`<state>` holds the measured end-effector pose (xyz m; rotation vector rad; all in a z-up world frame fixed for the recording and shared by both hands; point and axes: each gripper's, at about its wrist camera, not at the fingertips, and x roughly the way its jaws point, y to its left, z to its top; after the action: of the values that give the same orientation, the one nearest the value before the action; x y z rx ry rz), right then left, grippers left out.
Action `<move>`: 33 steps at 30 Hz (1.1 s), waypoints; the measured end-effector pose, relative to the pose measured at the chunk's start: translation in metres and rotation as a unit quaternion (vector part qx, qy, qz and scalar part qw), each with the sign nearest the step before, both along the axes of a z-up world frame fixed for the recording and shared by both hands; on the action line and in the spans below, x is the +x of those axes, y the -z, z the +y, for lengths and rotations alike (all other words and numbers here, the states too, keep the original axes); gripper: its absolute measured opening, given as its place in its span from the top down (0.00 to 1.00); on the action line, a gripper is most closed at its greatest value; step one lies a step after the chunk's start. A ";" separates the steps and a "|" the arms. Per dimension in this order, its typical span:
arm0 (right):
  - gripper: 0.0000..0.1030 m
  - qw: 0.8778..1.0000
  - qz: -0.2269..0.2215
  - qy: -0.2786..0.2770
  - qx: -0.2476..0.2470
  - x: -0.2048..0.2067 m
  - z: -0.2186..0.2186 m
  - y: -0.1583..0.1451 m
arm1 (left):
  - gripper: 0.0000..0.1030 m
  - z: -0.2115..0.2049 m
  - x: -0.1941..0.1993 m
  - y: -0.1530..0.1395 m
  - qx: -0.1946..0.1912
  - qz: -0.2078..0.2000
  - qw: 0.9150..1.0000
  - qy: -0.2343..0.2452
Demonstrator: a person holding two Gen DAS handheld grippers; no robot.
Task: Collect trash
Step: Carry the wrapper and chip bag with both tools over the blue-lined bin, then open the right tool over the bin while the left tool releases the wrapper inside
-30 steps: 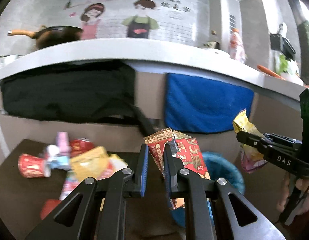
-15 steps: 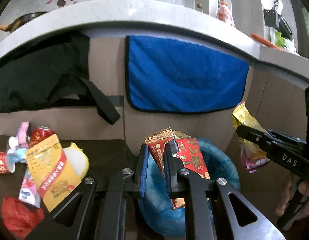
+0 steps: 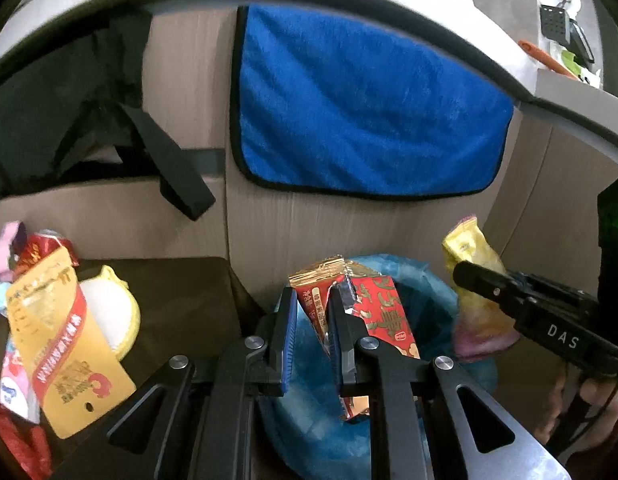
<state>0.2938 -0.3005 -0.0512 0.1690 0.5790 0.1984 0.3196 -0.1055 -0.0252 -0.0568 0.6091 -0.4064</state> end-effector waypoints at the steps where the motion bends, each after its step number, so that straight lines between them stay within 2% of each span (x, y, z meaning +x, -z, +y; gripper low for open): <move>1: 0.78 1.000 0.000 0.003 0.000 0.001 0.000 0.001 | 0.83 0.000 0.003 0.002 -0.009 0.007 1.000 0.005; 2: 0.76 1.000 -0.001 0.006 0.001 0.002 -0.001 0.001 | 0.81 0.000 0.005 0.004 -0.020 0.010 1.000 0.009; 3: 0.64 1.000 -0.003 0.009 0.002 0.003 -0.002 0.002 | 0.72 0.001 0.008 0.006 -0.029 0.013 0.999 0.014; 4: 0.57 1.000 -0.006 0.016 0.002 0.003 -0.004 0.001 | 0.60 0.001 0.010 0.007 -0.038 0.018 0.999 0.020; 5: 0.44 1.000 -0.014 0.027 0.001 0.001 -0.006 0.000 | 0.55 0.003 0.012 0.008 -0.048 0.022 0.998 0.023; 6: 0.37 0.999 -0.020 0.033 0.002 -0.001 -0.008 -0.001 | 0.50 0.006 0.015 0.008 -0.061 0.028 0.997 0.026; 8: 0.36 0.999 -0.032 0.041 0.003 -0.006 -0.012 -0.005 | 0.50 0.009 0.017 0.008 -0.071 0.035 0.997 0.025; 11: 0.36 0.998 -0.032 0.049 0.000 -0.009 -0.017 -0.008 | 0.44 0.011 0.016 0.007 -0.074 0.045 0.996 0.031; 13: 0.36 0.998 -0.032 0.055 -0.002 -0.011 -0.017 -0.011 | 0.33 0.005 0.019 0.015 -0.075 0.082 0.992 0.061; 14: 0.36 0.998 -0.033 0.057 -0.002 -0.012 -0.017 -0.013 | 0.33 -0.001 0.020 0.021 -0.073 0.101 0.989 0.077; 16: 0.36 0.997 -0.039 0.065 -0.002 -0.016 -0.017 -0.017 | 0.33 -0.011 0.023 0.031 -0.059 0.123 0.986 0.092; 21: 0.36 0.995 -0.052 0.081 -0.001 -0.028 -0.021 -0.030 | 0.29 -0.022 0.031 0.045 -0.014 0.148 0.986 0.074; 23: 0.36 0.995 -0.058 0.086 -0.011 -0.034 -0.023 -0.035 | 0.24 -0.026 0.030 0.047 0.013 0.148 0.986 0.076; 25: 0.36 0.994 -0.063 0.091 -0.017 -0.039 -0.024 -0.039 | 0.18 -0.025 0.028 0.047 0.022 0.144 0.986 0.077; 28: 0.36 0.993 -0.066 0.093 -0.009 -0.044 -0.027 -0.043 | 0.12 -0.028 0.024 0.046 0.050 0.130 0.987 0.083; 33: 0.36 0.993 -0.075 0.091 -0.025 -0.053 -0.022 -0.049 | 0.07 -0.040 0.014 0.043 0.115 0.121 0.978 0.122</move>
<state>0.2409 -0.3221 -0.0020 0.1559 0.4159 0.0195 0.3335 -0.1456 -0.0677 0.1940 0.9038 -0.5701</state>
